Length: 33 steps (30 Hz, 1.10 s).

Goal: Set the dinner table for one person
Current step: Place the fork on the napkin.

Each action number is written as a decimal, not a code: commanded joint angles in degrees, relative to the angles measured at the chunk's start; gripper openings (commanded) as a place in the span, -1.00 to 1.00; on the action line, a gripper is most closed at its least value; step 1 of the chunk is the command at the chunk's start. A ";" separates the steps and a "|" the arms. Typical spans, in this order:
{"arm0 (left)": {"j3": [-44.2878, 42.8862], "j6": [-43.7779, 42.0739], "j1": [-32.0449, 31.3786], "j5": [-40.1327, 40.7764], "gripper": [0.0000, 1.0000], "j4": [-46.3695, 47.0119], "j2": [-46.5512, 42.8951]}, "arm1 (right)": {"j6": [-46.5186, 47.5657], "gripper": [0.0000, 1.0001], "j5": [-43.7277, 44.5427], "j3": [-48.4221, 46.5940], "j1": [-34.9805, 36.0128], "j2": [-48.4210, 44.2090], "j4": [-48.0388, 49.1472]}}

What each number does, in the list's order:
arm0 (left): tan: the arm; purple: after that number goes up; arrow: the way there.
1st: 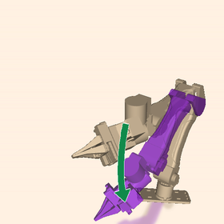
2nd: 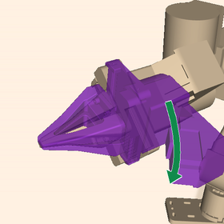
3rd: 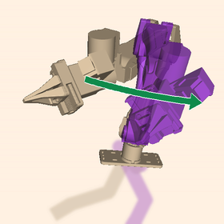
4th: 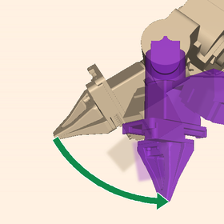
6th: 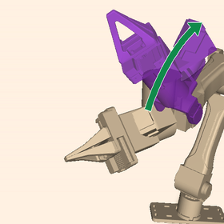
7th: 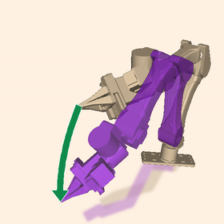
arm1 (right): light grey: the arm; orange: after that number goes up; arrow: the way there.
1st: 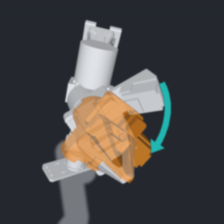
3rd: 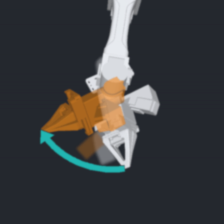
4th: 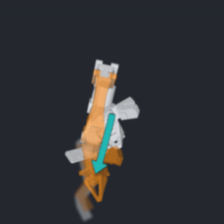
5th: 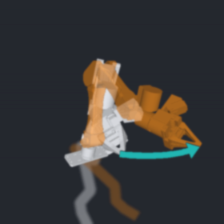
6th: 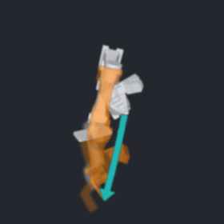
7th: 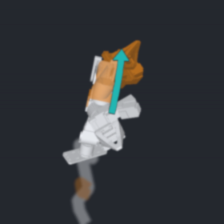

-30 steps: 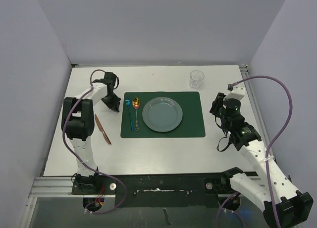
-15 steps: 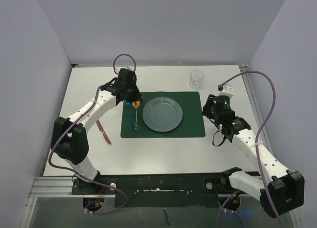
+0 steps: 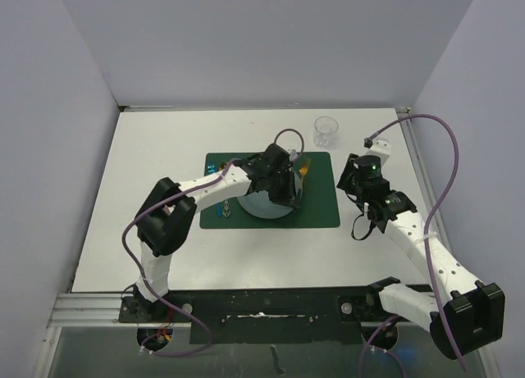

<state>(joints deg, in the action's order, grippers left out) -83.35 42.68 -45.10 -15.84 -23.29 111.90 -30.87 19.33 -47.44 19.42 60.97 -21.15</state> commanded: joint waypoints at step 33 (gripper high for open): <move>-1.39 19.60 -6.84 -1.97 -1.00 23.41 13.78 | 0.82 -0.22 6.17 -4.11 -0.82 -5.75 -5.30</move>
<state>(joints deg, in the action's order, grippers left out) -85.78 59.90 -51.48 -18.41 -5.74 123.87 -30.48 23.90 -48.93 19.05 56.73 -27.11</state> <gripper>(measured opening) 0.055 0.389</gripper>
